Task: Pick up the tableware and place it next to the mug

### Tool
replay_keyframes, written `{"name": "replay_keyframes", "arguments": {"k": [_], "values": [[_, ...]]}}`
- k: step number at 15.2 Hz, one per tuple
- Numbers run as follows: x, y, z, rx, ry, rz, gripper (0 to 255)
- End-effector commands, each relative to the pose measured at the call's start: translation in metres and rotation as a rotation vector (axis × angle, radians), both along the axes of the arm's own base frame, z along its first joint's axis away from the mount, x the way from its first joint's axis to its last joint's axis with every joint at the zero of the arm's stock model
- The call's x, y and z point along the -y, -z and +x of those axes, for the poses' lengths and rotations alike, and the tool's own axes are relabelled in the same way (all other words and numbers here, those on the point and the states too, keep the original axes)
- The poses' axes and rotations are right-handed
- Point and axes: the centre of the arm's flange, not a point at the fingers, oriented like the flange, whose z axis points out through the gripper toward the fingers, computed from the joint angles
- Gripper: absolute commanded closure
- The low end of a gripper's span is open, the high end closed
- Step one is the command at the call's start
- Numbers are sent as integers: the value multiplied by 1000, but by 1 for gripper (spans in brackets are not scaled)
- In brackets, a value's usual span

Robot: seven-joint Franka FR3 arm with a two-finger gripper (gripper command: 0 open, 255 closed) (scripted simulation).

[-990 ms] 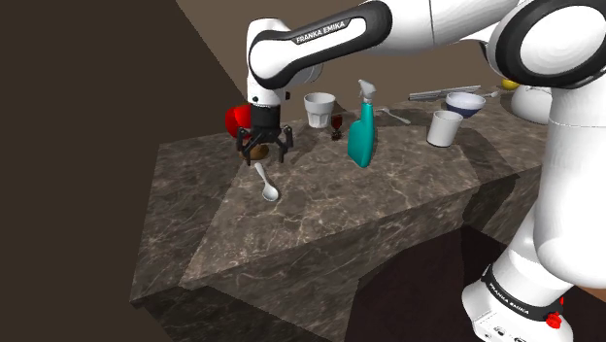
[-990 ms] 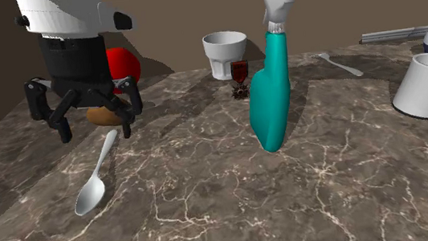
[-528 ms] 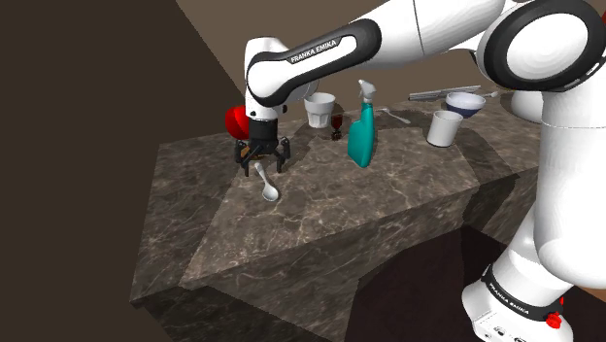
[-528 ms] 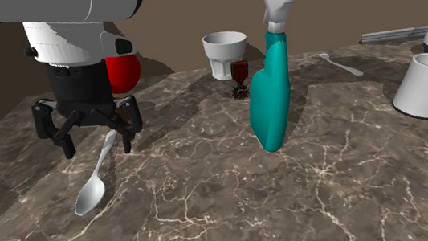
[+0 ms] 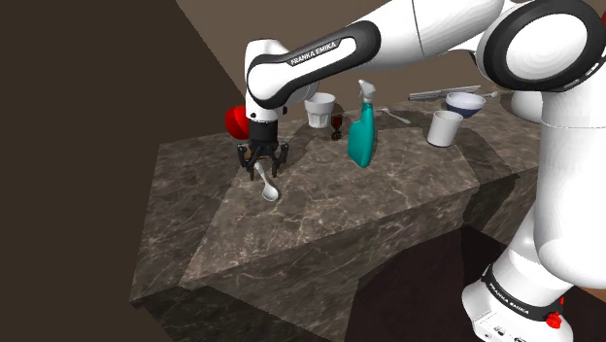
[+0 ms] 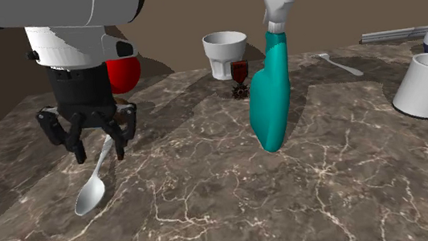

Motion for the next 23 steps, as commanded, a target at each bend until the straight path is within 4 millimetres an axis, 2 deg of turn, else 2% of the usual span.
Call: {"name": "replay_keyframes", "arguments": {"k": [1,9,23], "values": [[0,0,0,0,0,0,255],[0,0,0,0,0,0,255],[0,-74,0,0,0,0,255]]}}
